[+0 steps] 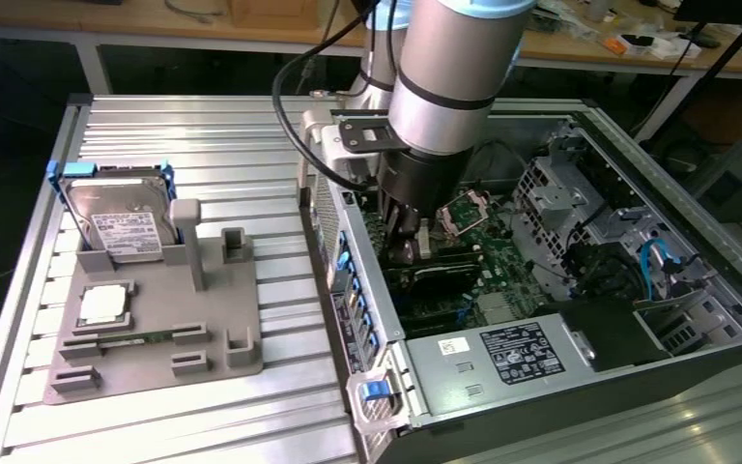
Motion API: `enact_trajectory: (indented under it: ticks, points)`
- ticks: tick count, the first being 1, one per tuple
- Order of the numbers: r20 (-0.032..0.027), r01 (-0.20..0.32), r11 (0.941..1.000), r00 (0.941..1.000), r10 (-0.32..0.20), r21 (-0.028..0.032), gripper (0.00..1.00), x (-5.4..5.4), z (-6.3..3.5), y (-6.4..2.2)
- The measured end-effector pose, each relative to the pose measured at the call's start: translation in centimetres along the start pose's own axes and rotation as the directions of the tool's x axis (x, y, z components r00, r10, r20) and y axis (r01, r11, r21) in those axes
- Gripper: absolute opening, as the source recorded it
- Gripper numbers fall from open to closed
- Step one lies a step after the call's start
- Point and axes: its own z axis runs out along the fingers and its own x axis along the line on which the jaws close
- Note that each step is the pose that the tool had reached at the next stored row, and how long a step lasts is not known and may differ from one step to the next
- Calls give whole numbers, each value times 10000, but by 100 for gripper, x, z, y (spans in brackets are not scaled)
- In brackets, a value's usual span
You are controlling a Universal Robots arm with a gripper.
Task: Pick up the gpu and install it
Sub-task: 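Press down on the gpu until it lock into place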
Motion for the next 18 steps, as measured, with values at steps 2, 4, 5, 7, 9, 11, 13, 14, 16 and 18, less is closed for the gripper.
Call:
enact_trajectory:
  ticks: [2, 4, 5, 7, 9, 11, 13, 14, 16, 18]
  points:
    - [11, 1, 10000, 10000, -1, -68, 11, 0, -1, -2]
    - [42, 1, 9999, 10000, 0, -108, 11, -1, -1, -2]
    - [63, 1, 9999, 10000, -1, -122, 11, 0, -1, -2]
    - [110, 2, 9999, 9999, 0, -148, 11, 0, 0, -2]
    - [142, 2, 9999, 9999, 0, -164, 11, 0, 0, -1]
    - [171, 3, 9999, 9999, 0, -170, 11, 0, 0, 4]
    - [208, 3, 9999, 9998, 0, -171, 11, 0, 0, 12]
    - [229, 3, 9999, 9997, 1, -172, 11, 0, 0, 17]
    - [269, 4, 9998, 9996, 0, -173, 11, 1, 1, 27]
    - [315, 5, 9998, 9995, 1, -175, 11, 1, 1, 40]
